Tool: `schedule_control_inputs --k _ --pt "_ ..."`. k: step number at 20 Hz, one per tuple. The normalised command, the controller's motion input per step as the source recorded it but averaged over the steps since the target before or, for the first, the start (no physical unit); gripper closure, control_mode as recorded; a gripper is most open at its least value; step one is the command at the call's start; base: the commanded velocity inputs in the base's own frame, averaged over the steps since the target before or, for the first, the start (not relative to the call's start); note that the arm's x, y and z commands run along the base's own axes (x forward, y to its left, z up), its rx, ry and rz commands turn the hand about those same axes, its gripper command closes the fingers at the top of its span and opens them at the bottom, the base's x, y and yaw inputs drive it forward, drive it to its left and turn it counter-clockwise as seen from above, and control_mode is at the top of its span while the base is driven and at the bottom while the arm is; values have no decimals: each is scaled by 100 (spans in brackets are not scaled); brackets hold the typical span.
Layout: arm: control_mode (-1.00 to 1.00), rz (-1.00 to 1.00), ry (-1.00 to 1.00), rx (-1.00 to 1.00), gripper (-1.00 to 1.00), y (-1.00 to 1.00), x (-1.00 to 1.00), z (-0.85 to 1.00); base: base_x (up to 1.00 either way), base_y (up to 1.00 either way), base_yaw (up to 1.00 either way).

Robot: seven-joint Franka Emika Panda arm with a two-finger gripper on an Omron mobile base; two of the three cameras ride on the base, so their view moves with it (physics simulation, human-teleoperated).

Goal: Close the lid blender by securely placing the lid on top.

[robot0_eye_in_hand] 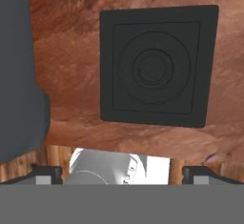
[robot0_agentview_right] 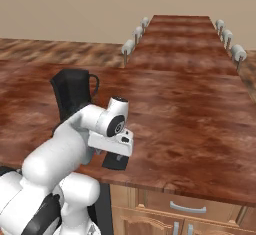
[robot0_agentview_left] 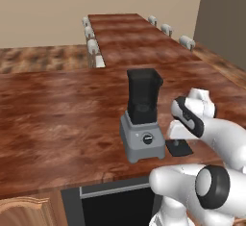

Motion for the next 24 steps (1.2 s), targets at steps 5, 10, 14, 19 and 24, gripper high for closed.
schedule_control_inputs --k 5,10,14,19,24 --pt "-100 2 0 0 -100 -4 33 -37 0 0 0" --pt "-100 2 0 0 -100 -10 30 -37 0 0 0" --pt "-100 0 0 0 -100 -11 36 -17 0 0 0" --pt "-100 1 0 0 -100 -3 26 -19 0 0 0" --pt "-100 3 0 0 -100 0 12 -27 0 0 0"
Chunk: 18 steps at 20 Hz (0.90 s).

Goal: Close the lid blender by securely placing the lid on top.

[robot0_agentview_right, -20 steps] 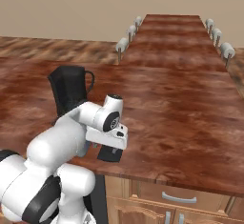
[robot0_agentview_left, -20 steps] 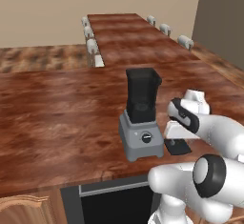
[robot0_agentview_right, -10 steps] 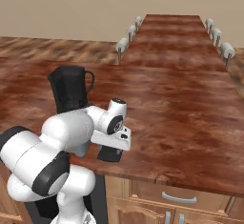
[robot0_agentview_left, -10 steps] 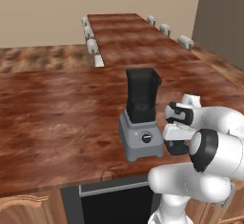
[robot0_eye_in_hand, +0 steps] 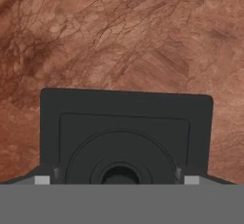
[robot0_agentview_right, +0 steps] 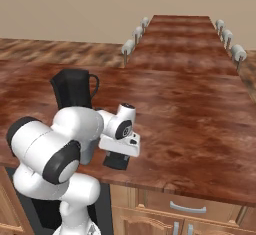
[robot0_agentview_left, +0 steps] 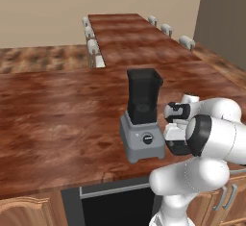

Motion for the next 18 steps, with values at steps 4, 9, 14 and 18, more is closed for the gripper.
schedule_control_inputs --k 4,9,14,18 --pt "-100 4 0 -1 -100 14 0 -38 0 0 0" --pt "-100 1 0 -5 -100 43 -3 -53 0 0 0" --pt "-100 0 0 -1 -100 17 0 -42 0 0 0" --pt "-100 0 -1 0 -100 0 -17 -47 0 0 0"
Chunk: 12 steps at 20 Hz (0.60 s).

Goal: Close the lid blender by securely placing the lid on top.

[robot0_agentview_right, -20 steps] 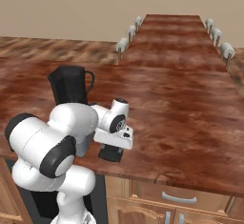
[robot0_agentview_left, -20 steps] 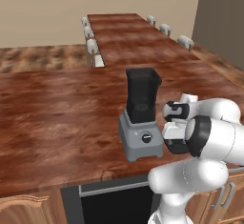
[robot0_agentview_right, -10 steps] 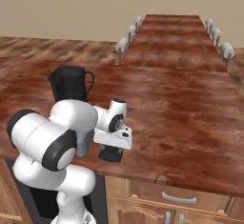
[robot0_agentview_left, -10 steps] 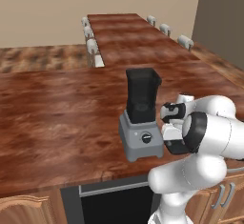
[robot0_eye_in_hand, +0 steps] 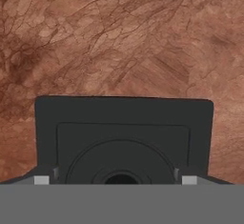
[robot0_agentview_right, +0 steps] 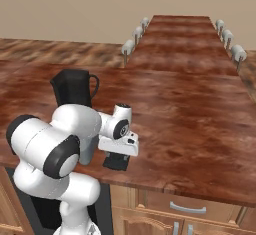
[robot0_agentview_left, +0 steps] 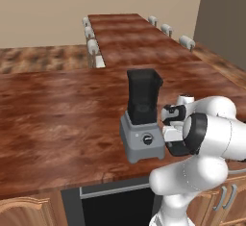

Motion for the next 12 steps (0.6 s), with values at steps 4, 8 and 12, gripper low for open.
schedule_control_inputs --k 4,8,12 --pt "-100 0 0 0 -100 6 -12 -45 0 0 0" --pt "-100 0 0 -1 100 29 -3 -61 0 0 0" --pt "-100 0 -2 0 100 23 -23 -33 0 0 0"
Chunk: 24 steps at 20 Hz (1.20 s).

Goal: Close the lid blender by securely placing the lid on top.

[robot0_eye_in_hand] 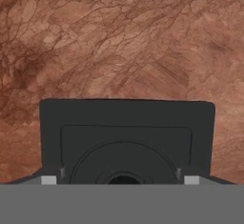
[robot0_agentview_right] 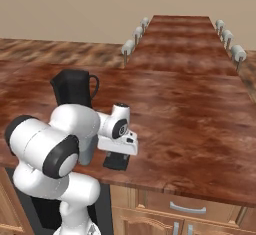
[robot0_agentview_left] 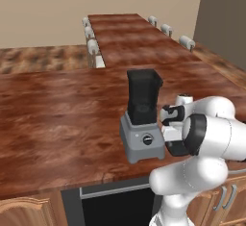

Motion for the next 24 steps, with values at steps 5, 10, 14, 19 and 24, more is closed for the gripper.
schedule_control_inputs --k 5,10,14,19,24 --pt "-100 0 -3 0 100 12 -28 -1 0 0 0" --pt "-100 0 0 0 100 4 -19 0 0 0 0" --pt "-100 0 0 0 100 0 -9 19 0 0 0" --pt "-100 0 -9 -2 100 0 -29 71 0 0 0" --pt "-100 0 -15 -3 100 0 -37 89 0 0 0"
